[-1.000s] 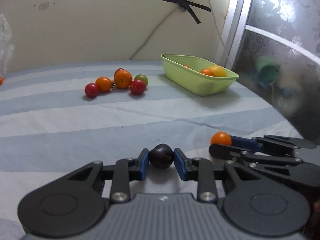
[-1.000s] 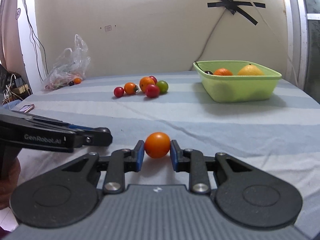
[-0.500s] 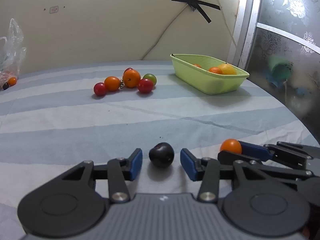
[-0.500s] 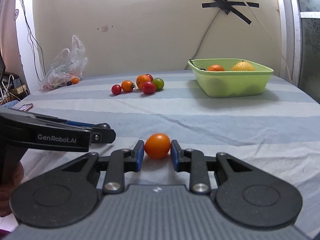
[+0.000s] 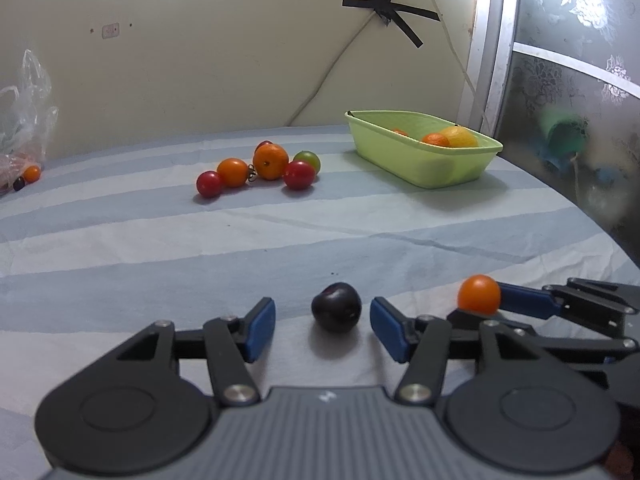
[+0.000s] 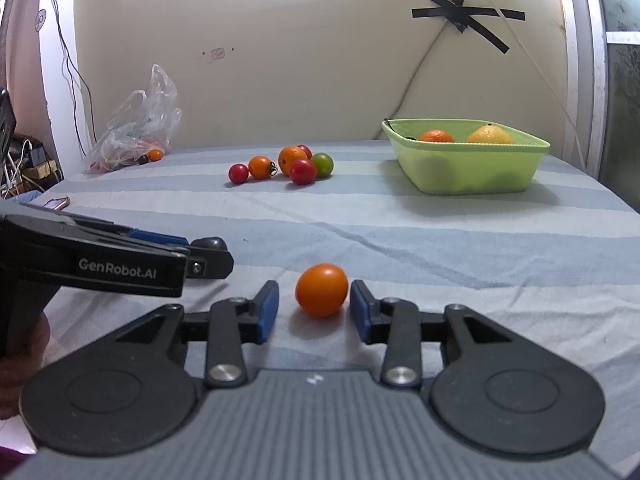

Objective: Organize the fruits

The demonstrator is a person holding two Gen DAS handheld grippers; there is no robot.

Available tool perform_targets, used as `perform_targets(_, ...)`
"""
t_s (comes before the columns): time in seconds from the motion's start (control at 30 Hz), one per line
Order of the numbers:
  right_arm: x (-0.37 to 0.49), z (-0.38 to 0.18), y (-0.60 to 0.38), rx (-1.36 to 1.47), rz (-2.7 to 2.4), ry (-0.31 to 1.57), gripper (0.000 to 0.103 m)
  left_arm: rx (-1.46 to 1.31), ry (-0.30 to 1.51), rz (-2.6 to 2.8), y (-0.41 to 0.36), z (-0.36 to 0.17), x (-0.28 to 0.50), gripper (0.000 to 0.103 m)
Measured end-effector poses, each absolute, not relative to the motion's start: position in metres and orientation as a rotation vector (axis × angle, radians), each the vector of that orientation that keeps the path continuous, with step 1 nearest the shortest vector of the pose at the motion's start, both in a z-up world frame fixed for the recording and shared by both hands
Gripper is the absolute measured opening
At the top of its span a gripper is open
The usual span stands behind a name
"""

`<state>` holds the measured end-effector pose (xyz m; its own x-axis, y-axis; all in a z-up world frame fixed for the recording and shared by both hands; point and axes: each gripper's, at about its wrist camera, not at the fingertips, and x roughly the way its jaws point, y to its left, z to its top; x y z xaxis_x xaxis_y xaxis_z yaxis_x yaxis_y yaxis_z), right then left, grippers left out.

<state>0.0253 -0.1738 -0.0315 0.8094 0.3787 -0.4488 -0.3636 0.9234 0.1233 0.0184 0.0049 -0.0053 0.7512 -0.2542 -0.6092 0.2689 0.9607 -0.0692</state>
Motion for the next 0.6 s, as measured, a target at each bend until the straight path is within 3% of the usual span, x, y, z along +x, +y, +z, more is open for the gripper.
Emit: perform_targets(0.6, 0.018, -0.0332, -0.1732, 0.016, 0.386, 0.472, 0.042, 0.029, 0.656, -0.286, 0.0065, -0.0059, 0.0192, 0.055)
